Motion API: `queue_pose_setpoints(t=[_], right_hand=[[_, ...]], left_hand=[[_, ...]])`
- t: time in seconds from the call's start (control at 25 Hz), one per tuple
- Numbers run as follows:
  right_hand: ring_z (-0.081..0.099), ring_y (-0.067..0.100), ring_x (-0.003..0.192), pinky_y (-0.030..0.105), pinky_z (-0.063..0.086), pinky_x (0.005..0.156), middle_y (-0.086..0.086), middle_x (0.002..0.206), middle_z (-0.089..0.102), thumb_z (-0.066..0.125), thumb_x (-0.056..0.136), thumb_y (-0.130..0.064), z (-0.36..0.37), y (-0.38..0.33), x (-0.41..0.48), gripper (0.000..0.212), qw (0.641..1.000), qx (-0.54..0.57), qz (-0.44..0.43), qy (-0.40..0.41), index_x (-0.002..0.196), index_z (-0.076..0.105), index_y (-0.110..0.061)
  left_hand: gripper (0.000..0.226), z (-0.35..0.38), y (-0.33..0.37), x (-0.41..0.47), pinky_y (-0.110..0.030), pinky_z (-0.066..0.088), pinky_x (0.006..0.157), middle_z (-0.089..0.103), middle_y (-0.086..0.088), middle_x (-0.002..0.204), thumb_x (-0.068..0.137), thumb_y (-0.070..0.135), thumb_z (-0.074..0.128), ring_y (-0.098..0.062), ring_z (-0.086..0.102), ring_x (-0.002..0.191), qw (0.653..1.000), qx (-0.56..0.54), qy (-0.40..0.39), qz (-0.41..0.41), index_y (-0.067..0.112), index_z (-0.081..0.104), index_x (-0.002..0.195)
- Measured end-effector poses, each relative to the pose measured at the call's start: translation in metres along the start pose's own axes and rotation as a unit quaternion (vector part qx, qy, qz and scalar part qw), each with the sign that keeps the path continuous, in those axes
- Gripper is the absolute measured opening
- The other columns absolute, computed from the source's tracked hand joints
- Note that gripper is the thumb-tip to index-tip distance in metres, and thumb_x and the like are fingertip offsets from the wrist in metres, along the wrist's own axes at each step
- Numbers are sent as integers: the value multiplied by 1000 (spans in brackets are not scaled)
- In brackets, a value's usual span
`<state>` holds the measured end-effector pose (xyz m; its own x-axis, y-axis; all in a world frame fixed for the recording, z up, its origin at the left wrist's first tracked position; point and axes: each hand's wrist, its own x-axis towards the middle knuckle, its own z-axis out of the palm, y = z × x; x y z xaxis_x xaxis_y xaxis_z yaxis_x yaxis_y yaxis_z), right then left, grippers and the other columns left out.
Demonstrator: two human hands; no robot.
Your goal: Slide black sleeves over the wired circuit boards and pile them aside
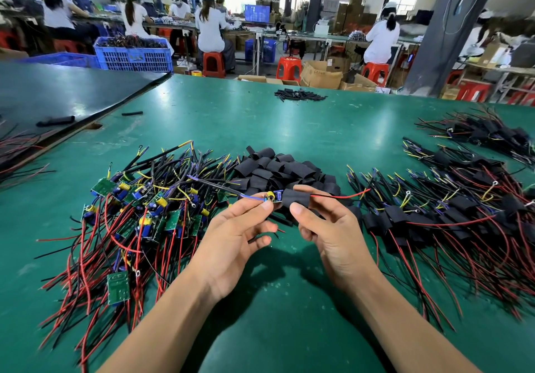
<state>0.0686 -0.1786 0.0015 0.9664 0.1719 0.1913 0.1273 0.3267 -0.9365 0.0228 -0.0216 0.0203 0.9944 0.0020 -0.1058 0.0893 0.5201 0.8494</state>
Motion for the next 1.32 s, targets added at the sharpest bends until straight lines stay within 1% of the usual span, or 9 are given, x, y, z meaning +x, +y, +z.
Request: queue_pose_setpoints(t=[0.08, 0.2, 0.4, 0.68, 0.8, 0.96, 1.04, 1.2, 1.32], right_hand=[[45, 11, 56, 17, 40, 54, 2, 89, 71, 84, 69, -28, 0, -2, -1, 39, 1000, -13, 4, -8, 107, 76, -25], [46, 10, 53, 16, 40, 54, -3, 82, 69, 82, 68, -37, -1, -5, -2, 40, 999, -48, 9, -12, 107, 77, -25], [47, 10, 53, 17, 39, 54, -6, 74, 65, 79, 75, -30, -2, -8, -3, 28, 997, -75, 16, -19, 103, 77, -27], [53, 14, 56, 26, 40, 60, 3, 90, 72, 74, 80, -18, -2, -11, -4, 30, 996, -30, 24, -78, 109, 75, -26], [53, 13, 58, 30, 35, 62, 4, 87, 70, 78, 77, -20, -2, -12, -4, 29, 995, 11, 51, -83, 106, 77, -24], [55, 14, 60, 26, 39, 60, 1, 81, 67, 76, 79, -22, -4, -15, -5, 19, 992, 17, 70, -99, 98, 77, -22], [56, 15, 59, 22, 41, 56, 0, 80, 68, 72, 81, -29, -3, -17, -5, 16, 991, 34, 87, -100, 95, 76, -22], [53, 13, 54, 22, 40, 52, 1, 80, 69, 61, 82, -65, -2, -18, -1, 48, 990, -27, 129, -49, 103, 77, -25], [41, 10, 45, 20, 33, 45, -4, 73, 66, 54, 83, -71, -2, -14, -1, 54, 984, -88, 154, -21, 104, 78, -28]], left_hand=[[28, -2, 1, 0, -22, 47, 61, 75, -3, 102, 67, 26, 77, -11, 59, 64, 1000, 10, -4, -4, 17, 74, 93], [24, -4, 2, 1, -21, 46, 60, 75, -6, 104, 67, 30, 76, -10, 58, 63, 1000, 22, -8, -9, 18, 76, 88], [32, -4, 1, 2, -20, 45, 57, 75, -6, 103, 69, 29, 74, -11, 57, 62, 999, 32, -9, -8, 15, 71, 97], [43, -5, 0, 3, -21, 45, 55, 73, -9, 100, 74, 17, 72, -13, 59, 61, 1000, 10, -8, -8, 12, 64, 116], [36, -8, 1, 3, -22, 46, 57, 73, -6, 98, 75, 15, 72, -13, 61, 63, 1000, 4, -26, -13, 15, 67, 111], [26, -8, 0, 3, -23, 46, 58, 72, -4, 94, 76, 13, 72, -13, 61, 63, 999, 8, -31, -9, 22, 75, 100], [26, -6, 0, 2, -23, 46, 57, 72, -4, 91, 74, 12, 72, -14, 61, 62, 1000, 10, -20, 0, 22, 75, 99], [26, -3, -1, 1, -22, 49, 56, 70, -7, 83, 75, 4, 71, -15, 65, 61, 999, 18, 8, 26, 18, 77, 95], [26, -1, -3, 2, -26, 59, 64, 72, -15, 83, 83, -10, 62, -23, 73, 70, 999, 10, 30, 37, 10, 74, 95]])
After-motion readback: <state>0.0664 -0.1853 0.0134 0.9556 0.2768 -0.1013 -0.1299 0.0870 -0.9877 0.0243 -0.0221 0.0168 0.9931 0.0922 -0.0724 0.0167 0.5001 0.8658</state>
